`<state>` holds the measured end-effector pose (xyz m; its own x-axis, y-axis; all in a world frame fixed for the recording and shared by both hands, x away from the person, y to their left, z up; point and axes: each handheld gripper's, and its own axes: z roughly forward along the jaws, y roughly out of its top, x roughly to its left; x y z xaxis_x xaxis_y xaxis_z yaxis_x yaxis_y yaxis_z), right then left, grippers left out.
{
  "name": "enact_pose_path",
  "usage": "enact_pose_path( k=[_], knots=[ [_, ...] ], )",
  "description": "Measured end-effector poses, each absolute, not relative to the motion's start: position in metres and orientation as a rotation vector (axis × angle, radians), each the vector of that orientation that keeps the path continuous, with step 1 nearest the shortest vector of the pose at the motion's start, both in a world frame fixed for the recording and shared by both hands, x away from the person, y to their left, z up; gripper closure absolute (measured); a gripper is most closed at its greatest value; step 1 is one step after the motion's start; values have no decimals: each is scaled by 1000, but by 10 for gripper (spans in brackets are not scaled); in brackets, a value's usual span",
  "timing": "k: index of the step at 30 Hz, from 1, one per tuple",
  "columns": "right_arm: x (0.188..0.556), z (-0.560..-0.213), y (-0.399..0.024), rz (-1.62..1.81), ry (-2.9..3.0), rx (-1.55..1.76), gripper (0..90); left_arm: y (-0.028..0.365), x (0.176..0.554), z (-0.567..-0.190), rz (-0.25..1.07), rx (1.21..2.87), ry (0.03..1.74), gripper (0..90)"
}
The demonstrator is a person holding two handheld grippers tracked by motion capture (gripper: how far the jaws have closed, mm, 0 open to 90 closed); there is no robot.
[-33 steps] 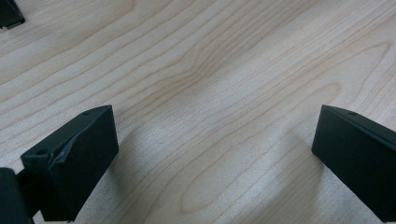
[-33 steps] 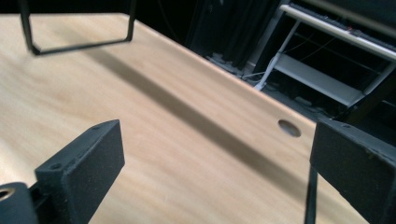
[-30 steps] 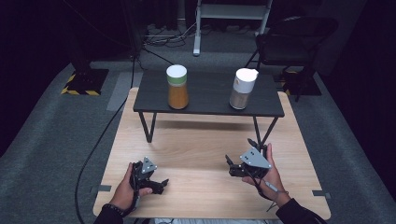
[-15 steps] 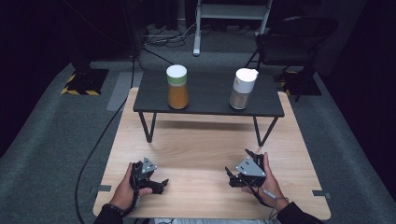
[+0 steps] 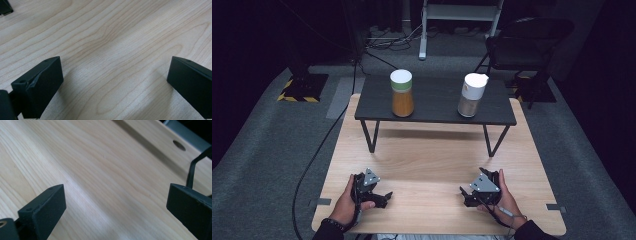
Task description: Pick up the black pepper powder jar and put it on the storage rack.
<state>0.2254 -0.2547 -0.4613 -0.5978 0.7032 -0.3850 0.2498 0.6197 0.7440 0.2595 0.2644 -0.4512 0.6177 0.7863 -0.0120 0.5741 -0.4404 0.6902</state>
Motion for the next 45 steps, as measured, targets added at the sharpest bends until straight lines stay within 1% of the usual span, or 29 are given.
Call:
enact_pose_path(
  k=[17, 24, 39, 45],
  knots=[
    [236, -460, -283, 892, 2224, 927, 23, 264, 260, -451, 411, 2174, 1064, 4],
    [246, -455, -295, 921, 2261, 1018, 5, 264, 260, -451, 410, 2174, 1064, 4],
    [268, -450, -321, 973, 2336, 1154, 5, 264, 260, -451, 410, 2177, 1060, 5],
    [269, -450, -326, 977, 2346, 1142, 5, 264, 261, -451, 408, 2180, 1057, 4]
  ],
)
